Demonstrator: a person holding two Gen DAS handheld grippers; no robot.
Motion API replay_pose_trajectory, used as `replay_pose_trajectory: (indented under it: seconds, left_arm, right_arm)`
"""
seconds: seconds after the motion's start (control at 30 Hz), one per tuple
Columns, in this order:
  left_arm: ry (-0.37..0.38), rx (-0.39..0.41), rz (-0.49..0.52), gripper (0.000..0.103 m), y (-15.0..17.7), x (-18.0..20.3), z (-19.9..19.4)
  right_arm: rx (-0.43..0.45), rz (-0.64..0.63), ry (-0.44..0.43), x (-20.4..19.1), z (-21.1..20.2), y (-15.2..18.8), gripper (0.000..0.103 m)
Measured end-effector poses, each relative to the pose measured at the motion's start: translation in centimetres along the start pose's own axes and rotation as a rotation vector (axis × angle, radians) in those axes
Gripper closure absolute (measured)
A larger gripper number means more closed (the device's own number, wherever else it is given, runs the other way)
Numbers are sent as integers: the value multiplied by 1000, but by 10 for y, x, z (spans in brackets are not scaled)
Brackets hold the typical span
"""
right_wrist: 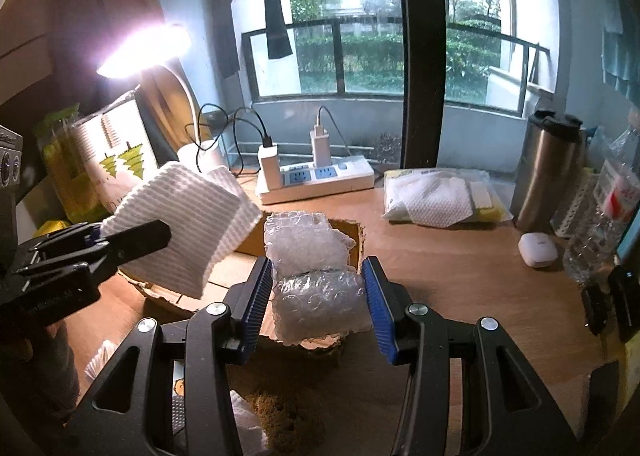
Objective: Organize soft objects
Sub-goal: 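Carry the towel and bubble wrap into the box and open both grippers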
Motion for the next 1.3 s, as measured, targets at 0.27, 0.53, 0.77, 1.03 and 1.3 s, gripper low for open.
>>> replay_pose_trajectory:
  seconds: [0.27,0.53,0.77,1.03,1.3]
  left_arm:
    - [7,-80,-9,74,12,-2,33]
    - [-26,-166,7,73,26,-3,59]
    - [-33,-200,4,70,30,-5,63]
    - [-34,-155,12,47,22,-6,43]
    - [-41,-115,9,39,19,-7,19]
  right_arm:
    - [-49,6,-27,-3,28,5,54]
    - [-82,-2,-29,-6,41,10,54]
    - [-94,-3,-7,-5,41,12,51]
    - [-75,-17,49,-5,27,10,40]
    - [-45,-15,77,-7,4,7,39]
Point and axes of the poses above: each gripper's, at about its wrist camera, not at the fingertips, and z roughly the way its jaws point, x to its right, y to its underside, the point moved 4 cm from there along z, roughly the way its jaws point, and after that the axes turned 3 degrees about -z, right-handed, at the moved point
